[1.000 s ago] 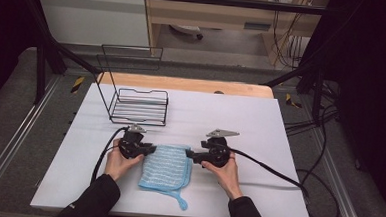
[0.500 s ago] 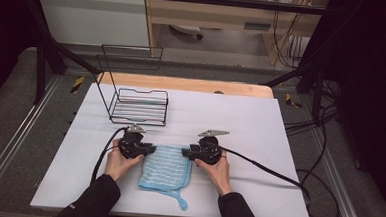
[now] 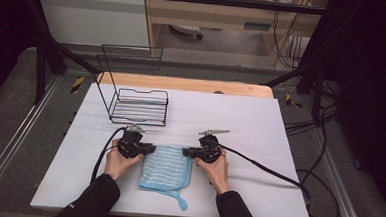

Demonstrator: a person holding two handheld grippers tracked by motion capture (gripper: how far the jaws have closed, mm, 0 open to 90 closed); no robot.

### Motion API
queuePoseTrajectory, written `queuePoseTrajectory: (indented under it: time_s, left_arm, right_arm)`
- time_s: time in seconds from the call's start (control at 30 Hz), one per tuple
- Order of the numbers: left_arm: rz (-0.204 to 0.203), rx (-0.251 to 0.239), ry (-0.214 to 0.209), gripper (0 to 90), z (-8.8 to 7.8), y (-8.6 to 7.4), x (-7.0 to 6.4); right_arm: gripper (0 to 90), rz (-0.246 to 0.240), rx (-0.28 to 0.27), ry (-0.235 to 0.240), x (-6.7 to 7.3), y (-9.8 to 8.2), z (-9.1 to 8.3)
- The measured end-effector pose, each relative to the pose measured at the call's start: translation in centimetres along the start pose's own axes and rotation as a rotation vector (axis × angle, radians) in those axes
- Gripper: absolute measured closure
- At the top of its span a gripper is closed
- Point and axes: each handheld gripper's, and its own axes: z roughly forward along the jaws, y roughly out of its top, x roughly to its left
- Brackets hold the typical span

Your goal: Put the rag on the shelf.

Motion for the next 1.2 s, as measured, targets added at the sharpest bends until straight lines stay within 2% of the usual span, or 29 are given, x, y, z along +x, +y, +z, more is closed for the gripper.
queuePoseTrajectory:
  time_s: [0.13, 0.23, 0.33, 0.57, 0.7, 1.0, 1.2]
  left_arm:
    - [-0.022, -0.005, -0.015, 81.5, -0.3, 0.0, 0.2]
    - [-0.022, -0.015, -0.017, 81.7, -0.6, 0.1, 0.2]
    - [-0.025, -0.043, -0.025, 81.7, -1.2, 0.1, 0.0]
    - [0.001, -0.092, -0.033, 81.6, -2.8, 0.1, -0.4]
    - [0.017, -0.116, -0.029, 81.6, -3.5, 0.1, -0.7]
    - [0.040, -0.153, -0.033, 81.6, -5.0, 0.3, -1.5]
    - [0.050, -0.196, -0.037, 81.6, -6.2, 0.5, -2.0]
  right_arm:
    - [80.3, 0.002, -0.006, -0.003, 0.1, 0.0, -0.1]
    - [80.5, 0.001, -0.016, -0.002, 0.3, 0.0, -0.4]
    - [80.6, -0.005, -0.031, 0.002, 0.5, 0.0, -0.7]
    - [80.6, -0.015, -0.078, 0.024, 1.1, 0.0, -1.6]
    - [80.6, -0.042, -0.108, 0.037, 1.6, 0.0, -2.4]
    - [80.8, -0.093, -0.149, 0.027, 2.9, 0.0, -3.6]
    - [81.0, -0.118, -0.194, 0.031, 3.8, 0.3, -4.8]
